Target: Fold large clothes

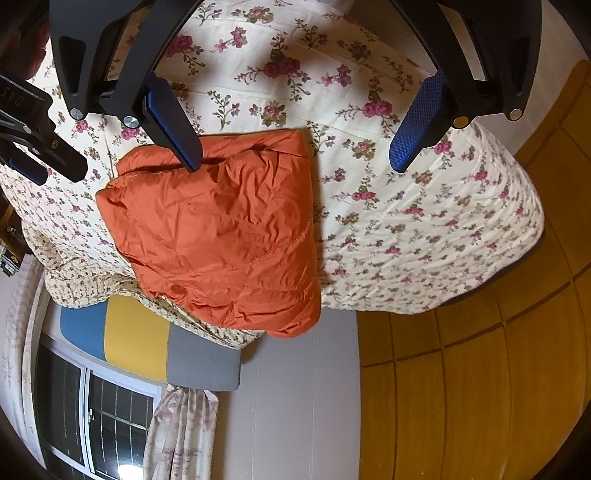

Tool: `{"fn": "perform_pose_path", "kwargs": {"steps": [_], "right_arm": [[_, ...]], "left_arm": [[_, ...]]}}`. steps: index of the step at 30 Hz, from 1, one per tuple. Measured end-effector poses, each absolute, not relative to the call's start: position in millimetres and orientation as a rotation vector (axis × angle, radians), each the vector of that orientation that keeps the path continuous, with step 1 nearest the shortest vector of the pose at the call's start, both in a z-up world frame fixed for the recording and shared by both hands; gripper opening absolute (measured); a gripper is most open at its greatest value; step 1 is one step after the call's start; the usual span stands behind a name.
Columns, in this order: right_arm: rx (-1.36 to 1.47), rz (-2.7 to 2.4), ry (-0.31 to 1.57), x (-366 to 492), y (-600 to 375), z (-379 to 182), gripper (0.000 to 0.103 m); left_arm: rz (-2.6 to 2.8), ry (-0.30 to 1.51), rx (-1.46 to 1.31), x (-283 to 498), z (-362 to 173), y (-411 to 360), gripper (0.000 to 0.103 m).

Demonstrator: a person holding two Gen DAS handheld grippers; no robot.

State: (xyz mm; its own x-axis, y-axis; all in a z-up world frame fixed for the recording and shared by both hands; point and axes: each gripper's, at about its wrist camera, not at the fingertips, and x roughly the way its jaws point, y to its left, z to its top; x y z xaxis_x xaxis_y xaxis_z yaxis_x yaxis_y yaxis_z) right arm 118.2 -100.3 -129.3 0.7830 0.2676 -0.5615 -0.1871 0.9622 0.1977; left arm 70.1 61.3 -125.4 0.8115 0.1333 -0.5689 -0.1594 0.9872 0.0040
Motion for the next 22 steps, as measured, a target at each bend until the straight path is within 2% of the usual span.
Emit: {"fn": "perform_pose_path", "kwargs": {"steps": [14,22], "right_arm": [[0.166,0.24,0.658,127.0,-107.8,-142.1,0.101],[0.196,0.213,0.685,137.2,-120.5,-152.3,0.101]], "left_arm": [[0.155,0.633,-0.053,80.0,-131.7,58.4,0.1],[0.157,0.717,-0.087,96.5,-144.8,63.0,0.1]]}}
